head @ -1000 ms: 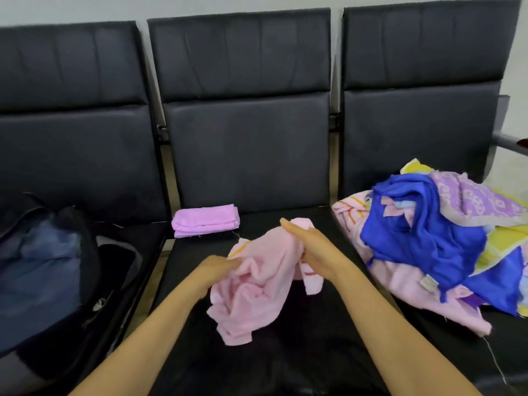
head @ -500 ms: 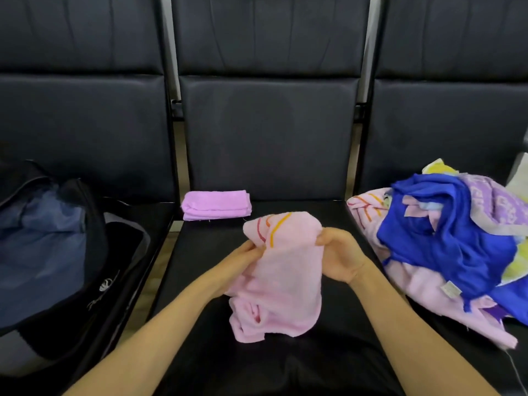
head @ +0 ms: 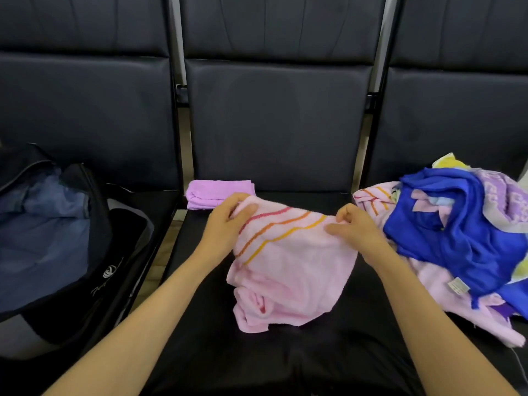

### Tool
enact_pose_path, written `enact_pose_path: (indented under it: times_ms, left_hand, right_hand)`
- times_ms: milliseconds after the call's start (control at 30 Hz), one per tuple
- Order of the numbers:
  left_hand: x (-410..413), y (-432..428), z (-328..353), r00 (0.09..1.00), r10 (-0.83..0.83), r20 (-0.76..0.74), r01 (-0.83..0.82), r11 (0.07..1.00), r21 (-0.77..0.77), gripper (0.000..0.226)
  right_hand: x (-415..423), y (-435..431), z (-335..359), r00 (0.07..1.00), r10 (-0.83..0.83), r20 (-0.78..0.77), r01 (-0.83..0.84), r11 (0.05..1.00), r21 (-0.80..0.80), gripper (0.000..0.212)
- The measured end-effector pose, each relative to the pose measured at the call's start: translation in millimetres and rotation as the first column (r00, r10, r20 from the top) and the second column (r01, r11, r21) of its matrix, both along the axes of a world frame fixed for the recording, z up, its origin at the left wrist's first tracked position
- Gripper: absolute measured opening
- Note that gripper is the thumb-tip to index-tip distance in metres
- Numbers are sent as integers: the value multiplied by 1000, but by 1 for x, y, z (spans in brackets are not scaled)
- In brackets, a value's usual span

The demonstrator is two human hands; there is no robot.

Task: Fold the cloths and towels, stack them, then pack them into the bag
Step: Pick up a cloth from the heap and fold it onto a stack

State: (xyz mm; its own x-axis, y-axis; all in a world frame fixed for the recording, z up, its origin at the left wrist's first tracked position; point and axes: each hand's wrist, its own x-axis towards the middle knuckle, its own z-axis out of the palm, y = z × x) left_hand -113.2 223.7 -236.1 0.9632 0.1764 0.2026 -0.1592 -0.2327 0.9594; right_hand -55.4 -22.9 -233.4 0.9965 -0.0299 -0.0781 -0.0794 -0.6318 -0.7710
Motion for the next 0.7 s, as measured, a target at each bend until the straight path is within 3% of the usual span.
enact_pose_path:
  times_ms: [33,67,167,200,267,367,500,600,700]
  left_hand:
    - [-2,0,2,999,-44,-8,45,997,70,13]
    - [-4,-1,2,994,-105,-35,108,990,96,15]
    - [-11,-11,5,955,-279,-100,294,936,194,18]
    - [-12,-14,7,943,-317,-103,332,916,225,17]
    - [-14,-15,14,936,-340,-86,351,908,230,16]
    - [-17,-9,22,946,-312,-93,325,916,236,9]
    - [-17,2,22,926,-286,-246,357,873,331,16]
    - [-13,13,18,936,-221,-274,319,861,396,14]
    - [-15,17,19,972,-154,-180,211,909,361,21]
  right_hand:
    - [1,-1,-3,995,55,78,-39,982,-186,26]
    - [0,-1,-4,975,173,141,-132,956,-261,37]
    - [-11,11,3,794,572,205,-550,820,-157,71]
    - [-16,17,7,739,651,172,-641,758,-117,72]
    - [-20,24,10,681,728,82,-726,686,-58,53]
    - [-23,24,12,708,702,77,-703,711,-12,11]
    - [-26,21,16,750,595,290,-647,750,136,22]
    - [-25,16,24,806,515,290,-584,772,252,23]
    - [-20,10,24,820,548,163,-555,832,-5,24]
